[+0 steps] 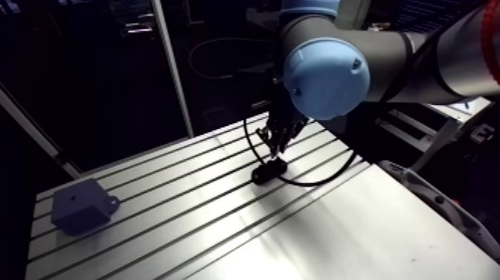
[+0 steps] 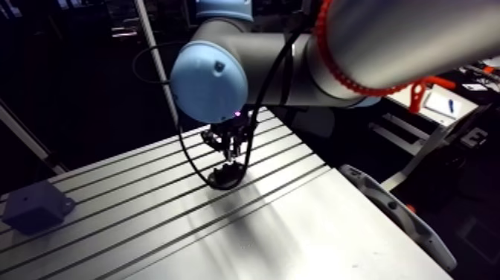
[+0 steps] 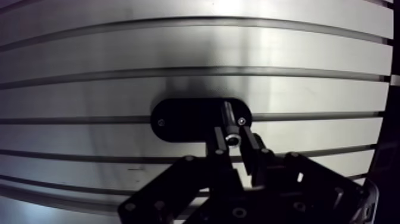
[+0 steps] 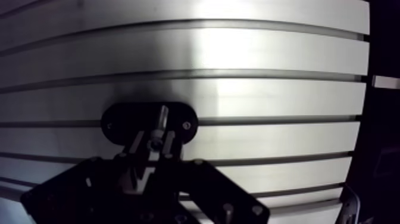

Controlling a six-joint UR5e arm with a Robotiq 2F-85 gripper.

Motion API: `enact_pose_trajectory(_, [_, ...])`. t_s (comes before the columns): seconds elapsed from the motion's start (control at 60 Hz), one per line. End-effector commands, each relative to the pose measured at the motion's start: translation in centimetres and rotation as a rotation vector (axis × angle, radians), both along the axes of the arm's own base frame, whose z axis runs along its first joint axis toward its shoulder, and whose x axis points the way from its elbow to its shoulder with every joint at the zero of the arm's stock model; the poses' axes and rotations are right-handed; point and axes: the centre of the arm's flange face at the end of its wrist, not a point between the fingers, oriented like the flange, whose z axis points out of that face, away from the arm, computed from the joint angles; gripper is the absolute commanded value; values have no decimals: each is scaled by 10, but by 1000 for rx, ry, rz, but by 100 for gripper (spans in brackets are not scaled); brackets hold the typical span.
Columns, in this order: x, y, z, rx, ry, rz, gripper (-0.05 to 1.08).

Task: Pick up the M10 bolt and insert it into the hole until fully seated.

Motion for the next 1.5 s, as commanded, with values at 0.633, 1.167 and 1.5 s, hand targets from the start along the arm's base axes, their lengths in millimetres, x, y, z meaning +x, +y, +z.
enact_pose_trajectory(0.633, [-49,-40,132,-26,-42,-72,108])
enact_pose_trajectory(1.167, [-99,-164,165,-50,-155,38,108])
enact_pose_trajectory(1.5, [-120,-222,173,-45,-191,112,108])
